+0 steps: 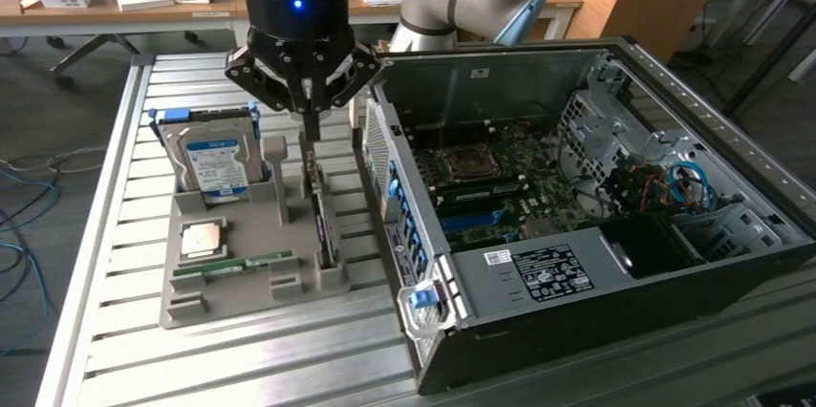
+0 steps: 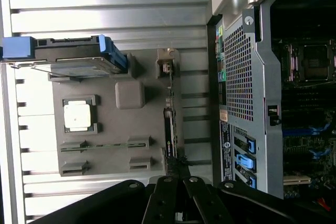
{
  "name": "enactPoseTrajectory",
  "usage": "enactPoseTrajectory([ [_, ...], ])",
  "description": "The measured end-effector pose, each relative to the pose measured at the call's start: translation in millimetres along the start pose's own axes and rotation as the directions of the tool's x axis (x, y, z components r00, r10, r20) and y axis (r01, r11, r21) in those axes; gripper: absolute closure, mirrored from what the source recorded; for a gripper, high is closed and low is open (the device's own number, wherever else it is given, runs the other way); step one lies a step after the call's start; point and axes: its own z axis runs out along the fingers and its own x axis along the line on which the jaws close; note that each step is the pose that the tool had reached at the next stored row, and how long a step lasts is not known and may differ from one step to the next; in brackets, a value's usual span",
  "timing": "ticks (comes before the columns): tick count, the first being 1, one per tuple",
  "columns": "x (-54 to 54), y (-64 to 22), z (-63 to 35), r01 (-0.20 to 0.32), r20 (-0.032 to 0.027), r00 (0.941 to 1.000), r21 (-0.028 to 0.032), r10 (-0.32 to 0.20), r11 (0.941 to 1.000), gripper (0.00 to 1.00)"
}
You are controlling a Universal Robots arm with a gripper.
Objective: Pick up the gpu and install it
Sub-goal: 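Pick up the gpu and move the gpu toward the slot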
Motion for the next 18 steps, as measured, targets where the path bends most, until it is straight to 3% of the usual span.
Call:
enactPoseTrajectory([
  [10, 0.0, 0.0, 0.0, 0.0, 0.0, 1.0, 0.0, 0.0, 1.0, 0.89],
  [18, 0.0, 0.0, 0.0, 0.0, 0.0, 1.0, 0.0, 0.0, 1.0, 0.53],
])
